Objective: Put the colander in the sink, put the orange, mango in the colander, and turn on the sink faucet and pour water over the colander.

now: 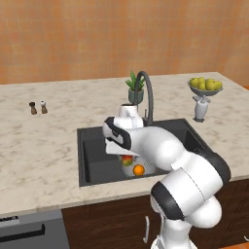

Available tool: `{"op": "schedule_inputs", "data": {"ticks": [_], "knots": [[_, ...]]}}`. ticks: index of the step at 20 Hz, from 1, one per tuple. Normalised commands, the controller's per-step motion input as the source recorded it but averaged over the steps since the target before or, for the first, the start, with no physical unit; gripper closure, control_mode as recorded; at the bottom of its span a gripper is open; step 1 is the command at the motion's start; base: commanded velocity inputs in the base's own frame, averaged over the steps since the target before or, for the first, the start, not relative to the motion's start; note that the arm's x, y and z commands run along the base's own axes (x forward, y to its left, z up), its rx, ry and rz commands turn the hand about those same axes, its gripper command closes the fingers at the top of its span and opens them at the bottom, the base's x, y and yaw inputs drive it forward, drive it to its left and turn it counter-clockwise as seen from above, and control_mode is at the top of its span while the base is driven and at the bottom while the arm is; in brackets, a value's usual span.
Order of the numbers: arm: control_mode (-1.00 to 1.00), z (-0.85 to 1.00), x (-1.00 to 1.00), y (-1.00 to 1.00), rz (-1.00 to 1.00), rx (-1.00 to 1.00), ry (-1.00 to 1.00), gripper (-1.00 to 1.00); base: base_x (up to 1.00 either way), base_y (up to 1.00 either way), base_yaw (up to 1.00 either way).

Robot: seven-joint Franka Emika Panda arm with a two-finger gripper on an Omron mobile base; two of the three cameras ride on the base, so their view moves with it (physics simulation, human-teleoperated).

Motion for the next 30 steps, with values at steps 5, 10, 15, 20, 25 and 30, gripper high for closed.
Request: {"op": "schedule_inputs", "data": {"ticks": [5, 10, 15, 20, 25, 30], "knots": [[-1.0, -0.32, 0.22, -0.21, -0.09, 0.0, -0.18, 1.0, 0.0, 0.0, 0.0], [-1.0, -0.31, 0.18, -0.27, -0.18, -0.03, -0.05, 1.0, 0.0, 0.0, 0.0], [-1.0, -0.07, 0.24, -0.1, -0.11, -0.01, 0.0, 1.0, 0.0, 0.0, 0.0], [-1.0, -0.35, 0.26, -0.11, -0.07, -0.04, 0.0, 1.0, 0.0, 0.0, 0.0], [-1.0, -0.09, 0.28, -0.25, -0.07, -0.01, 0.0, 1.0, 0.0, 0.0, 0.0], [-1.0, -0.09, 0.28, -0.27, -0.04, 0.0, 0.0, 1.0, 0.0, 0.0, 0.0]]}}
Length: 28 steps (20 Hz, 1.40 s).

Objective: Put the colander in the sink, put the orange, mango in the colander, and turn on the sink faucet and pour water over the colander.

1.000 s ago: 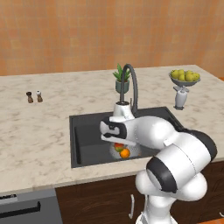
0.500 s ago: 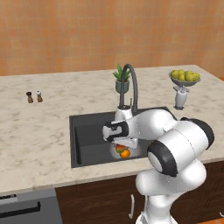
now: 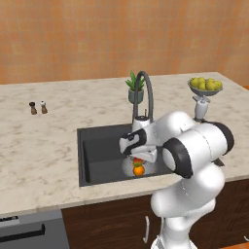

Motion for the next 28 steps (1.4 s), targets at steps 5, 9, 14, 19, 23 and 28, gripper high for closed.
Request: {"op": "schedule_inputs", "data": {"ticks": [5, 9, 14, 19, 23, 28], "knots": [[-1.0, -0.4, 0.14, -0.02, 0.0, -0.02, 0.0, 1.0, 0.0, 0.0, 0.0], [-1.0, -0.38, 0.03, 0.0, 0.0, -0.02, 0.0, 1.0, 0.0, 0.0, 0.0], [-1.0, -0.06, 0.0, 0.0, 0.0, 0.0, 0.0, -1.0, 0.0, 0.0, 0.0], [-1.0, 0.01, 0.0, -0.01, 0.0, 0.0, 0.0, -1.0, 0.0, 0.0, 0.0], [-1.0, 0.2, -0.03, -0.01, 0.0, 0.0, 0.0, -1.0, 0.0, 0.0, 0.0], [-1.0, 0.58, -0.24, 0.0, 0.02, 0.0, -0.03, -1.0, 0.0, 0.0, 0.0]]}}
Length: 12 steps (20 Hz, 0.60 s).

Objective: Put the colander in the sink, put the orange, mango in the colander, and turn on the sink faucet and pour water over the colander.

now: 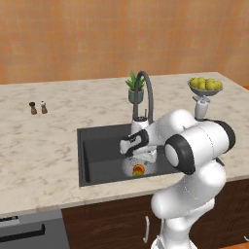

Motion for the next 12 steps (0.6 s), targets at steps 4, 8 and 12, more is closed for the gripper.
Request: {"op": "schedule_inputs", "data": {"ticks": [4, 8, 12], "knots": [[-1.0, 0.72, -0.39, -0.06, 0.04, 0.0, -0.03, -1.0, 0.0, 0.0, 0.0], [-1.0, 0.7, -0.56, -0.17, 0.06, 0.0, -0.02, -1.0, 0.0, 0.0, 0.0], [-1.0, 0.57, -0.71, -0.4, 0.1, 0.0, -0.03, -1.0, 0.0, 0.0, 0.0]]}}
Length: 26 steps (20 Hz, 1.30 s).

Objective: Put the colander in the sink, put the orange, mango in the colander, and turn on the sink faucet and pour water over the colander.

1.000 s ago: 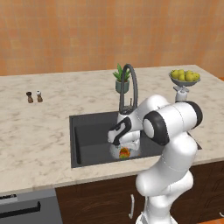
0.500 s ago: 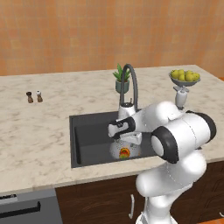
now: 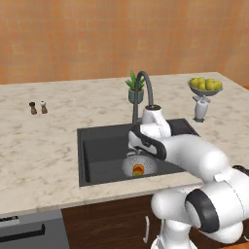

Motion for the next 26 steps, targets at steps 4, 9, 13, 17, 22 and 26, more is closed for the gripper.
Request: {"op": "schedule_inputs", "data": {"ticks": [4, 9, 13, 17, 22, 26], "knots": [[-1.0, 0.48, -0.52, -0.71, 0.12, 0.0, -0.04, -1.0, 0.0, 0.0, 0.0], [-1.0, 0.38, -0.22, -0.82, 0.12, 0.0, -0.04, -1.0, 0.0, 0.0, 0.0], [-1.0, 0.26, -0.01, -0.78, 0.11, 0.0, -0.05, -1.0, 0.0, 0.0, 0.0], [-1.0, 0.11, 0.11, -0.64, 0.09, 0.01, -0.16, -1.0, 0.0, 0.0, 0.0], [-1.0, 0.11, 0.13, -0.59, 0.13, 0.07, -0.28, -1.0, 0.0, 0.0, 0.0], [-1.0, 0.07, 0.27, -0.38, 0.13, 0.13, -0.43, -1.0, 0.0, 0.0, 0.0]]}}
